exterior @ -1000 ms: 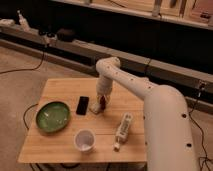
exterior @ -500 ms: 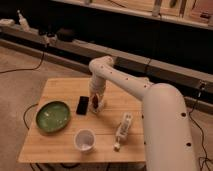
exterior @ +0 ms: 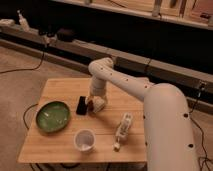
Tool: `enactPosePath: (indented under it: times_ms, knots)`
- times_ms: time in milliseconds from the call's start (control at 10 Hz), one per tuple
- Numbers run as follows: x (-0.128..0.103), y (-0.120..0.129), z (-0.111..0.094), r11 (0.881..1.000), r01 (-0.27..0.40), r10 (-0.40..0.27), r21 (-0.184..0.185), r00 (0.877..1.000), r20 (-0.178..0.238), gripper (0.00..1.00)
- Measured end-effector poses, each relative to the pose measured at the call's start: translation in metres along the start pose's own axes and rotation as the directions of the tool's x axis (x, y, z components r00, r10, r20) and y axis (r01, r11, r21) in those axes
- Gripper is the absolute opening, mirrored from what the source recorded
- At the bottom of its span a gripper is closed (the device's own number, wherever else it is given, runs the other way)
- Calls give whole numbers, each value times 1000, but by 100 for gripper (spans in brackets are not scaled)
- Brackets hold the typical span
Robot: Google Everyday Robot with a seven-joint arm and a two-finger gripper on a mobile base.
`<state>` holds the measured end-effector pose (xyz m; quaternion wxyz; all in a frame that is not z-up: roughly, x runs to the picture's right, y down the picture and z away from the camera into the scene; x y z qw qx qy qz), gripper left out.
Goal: Place the pepper on the white sponge
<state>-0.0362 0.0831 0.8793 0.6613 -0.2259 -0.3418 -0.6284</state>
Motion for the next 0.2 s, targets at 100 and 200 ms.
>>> enactPosePath:
  times_ms: [100,200]
  knots:
    - [4,7,-3,1000,-25,25,3,1000,-6,80]
    - [4,10,-4,999,-32,32,4,999,-8,80]
